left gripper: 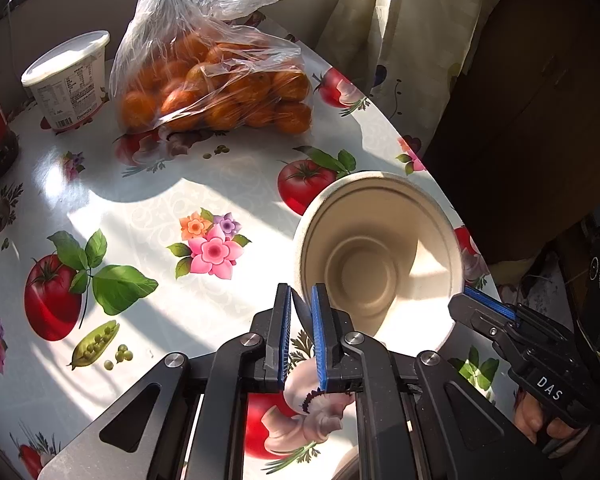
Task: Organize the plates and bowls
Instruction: 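Close the right gripper on another beige bowl rim while the left gripper approaches it, then lift the beige bowl with the right gripper and carry it over the bowl pair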
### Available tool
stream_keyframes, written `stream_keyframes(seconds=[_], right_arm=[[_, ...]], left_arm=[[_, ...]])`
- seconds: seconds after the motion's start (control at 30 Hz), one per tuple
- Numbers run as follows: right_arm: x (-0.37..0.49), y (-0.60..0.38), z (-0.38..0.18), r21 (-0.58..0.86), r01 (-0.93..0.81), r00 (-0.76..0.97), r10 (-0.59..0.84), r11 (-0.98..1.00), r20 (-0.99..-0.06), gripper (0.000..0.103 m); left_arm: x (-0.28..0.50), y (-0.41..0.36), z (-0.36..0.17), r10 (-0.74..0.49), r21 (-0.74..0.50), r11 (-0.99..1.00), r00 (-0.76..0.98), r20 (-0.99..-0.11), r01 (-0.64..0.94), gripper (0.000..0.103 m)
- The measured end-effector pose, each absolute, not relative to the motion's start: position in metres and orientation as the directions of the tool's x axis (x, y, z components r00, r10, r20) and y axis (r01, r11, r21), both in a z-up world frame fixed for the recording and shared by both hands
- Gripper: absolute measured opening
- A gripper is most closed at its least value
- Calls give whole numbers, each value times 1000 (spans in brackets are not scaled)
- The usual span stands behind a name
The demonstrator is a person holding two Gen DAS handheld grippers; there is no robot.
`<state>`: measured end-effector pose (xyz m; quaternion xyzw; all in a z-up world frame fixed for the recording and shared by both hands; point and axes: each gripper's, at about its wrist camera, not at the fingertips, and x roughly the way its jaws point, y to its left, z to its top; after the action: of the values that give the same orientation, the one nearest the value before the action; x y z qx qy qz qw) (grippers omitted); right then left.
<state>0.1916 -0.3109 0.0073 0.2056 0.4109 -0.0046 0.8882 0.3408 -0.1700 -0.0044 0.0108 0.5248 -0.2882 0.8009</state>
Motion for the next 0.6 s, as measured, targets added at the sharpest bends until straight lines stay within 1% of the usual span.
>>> stream_keyframes(seconds=[0.6], right_arm=[[190, -310, 7, 377, 178, 664, 171, 909, -728, 16]], left_arm=[[337, -169, -2, -467, -306, 827, 273, -841, 471, 11]])
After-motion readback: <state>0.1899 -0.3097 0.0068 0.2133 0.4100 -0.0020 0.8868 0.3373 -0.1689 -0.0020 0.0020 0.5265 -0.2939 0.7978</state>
